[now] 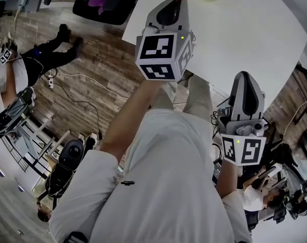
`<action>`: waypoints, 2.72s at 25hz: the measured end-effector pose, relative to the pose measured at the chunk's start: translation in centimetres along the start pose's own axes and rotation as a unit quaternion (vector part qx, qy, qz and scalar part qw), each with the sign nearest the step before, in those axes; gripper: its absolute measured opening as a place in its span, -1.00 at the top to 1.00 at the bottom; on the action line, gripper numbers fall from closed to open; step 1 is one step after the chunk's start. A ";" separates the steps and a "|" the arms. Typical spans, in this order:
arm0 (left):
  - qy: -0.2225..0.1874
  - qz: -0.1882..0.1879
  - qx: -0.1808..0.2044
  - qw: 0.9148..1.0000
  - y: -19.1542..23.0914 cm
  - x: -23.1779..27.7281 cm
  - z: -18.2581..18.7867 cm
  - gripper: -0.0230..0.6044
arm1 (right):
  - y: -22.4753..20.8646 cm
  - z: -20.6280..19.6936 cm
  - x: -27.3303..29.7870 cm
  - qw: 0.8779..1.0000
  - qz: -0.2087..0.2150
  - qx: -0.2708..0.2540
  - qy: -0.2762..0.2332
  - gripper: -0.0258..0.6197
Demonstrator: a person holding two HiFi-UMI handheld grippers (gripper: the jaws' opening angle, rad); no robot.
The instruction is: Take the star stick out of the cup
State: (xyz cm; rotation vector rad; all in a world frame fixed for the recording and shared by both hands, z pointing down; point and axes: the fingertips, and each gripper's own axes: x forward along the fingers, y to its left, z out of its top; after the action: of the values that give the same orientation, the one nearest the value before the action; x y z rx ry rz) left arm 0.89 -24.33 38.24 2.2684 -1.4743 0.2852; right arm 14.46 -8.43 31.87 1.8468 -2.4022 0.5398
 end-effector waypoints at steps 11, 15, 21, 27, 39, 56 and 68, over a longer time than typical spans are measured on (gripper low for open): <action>-0.041 -0.019 0.019 0.999 0.1 -5.8 3.0 0.85 | 1.8 1.6 -2.1 0.999 -0.017 -0.017 -0.032 0.91; -0.055 -0.028 0.025 0.998 0.0 -8.2 3.9 0.86 | 2.3 1.8 -3.2 0.999 -0.027 -0.021 -0.039 0.91; -0.082 -0.045 0.040 0.995 -0.7 -12.8 5.8 0.86 | 3.6 2.7 -4.9 0.997 -0.037 -0.030 -0.058 0.91; -0.094 -0.063 0.061 0.992 -1.0 -17.3 6.5 0.85 | 4.9 4.0 -5.9 0.996 -0.039 -0.043 -0.074 0.91; -0.101 -0.048 0.068 0.991 1.1 -24.1 5.3 0.85 | 6.8 5.5 -6.2 0.993 -0.037 -0.069 -0.093 0.91; -0.096 -0.050 0.059 0.992 1.7 -26.2 3.9 0.85 | 7.4 5.6 -5.8 0.995 -0.009 -0.074 -0.060 0.92; -0.092 -0.061 0.058 0.992 1.1 -25.9 3.2 0.85 | 7.4 4.2 -6.9 0.996 -0.018 -0.064 -0.057 0.92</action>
State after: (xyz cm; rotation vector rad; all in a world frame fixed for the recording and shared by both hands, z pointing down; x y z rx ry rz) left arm -11.05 -4.89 25.58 2.5250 -1.4319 0.1309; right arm 10.02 -1.78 24.39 1.9106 -2.4053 0.2780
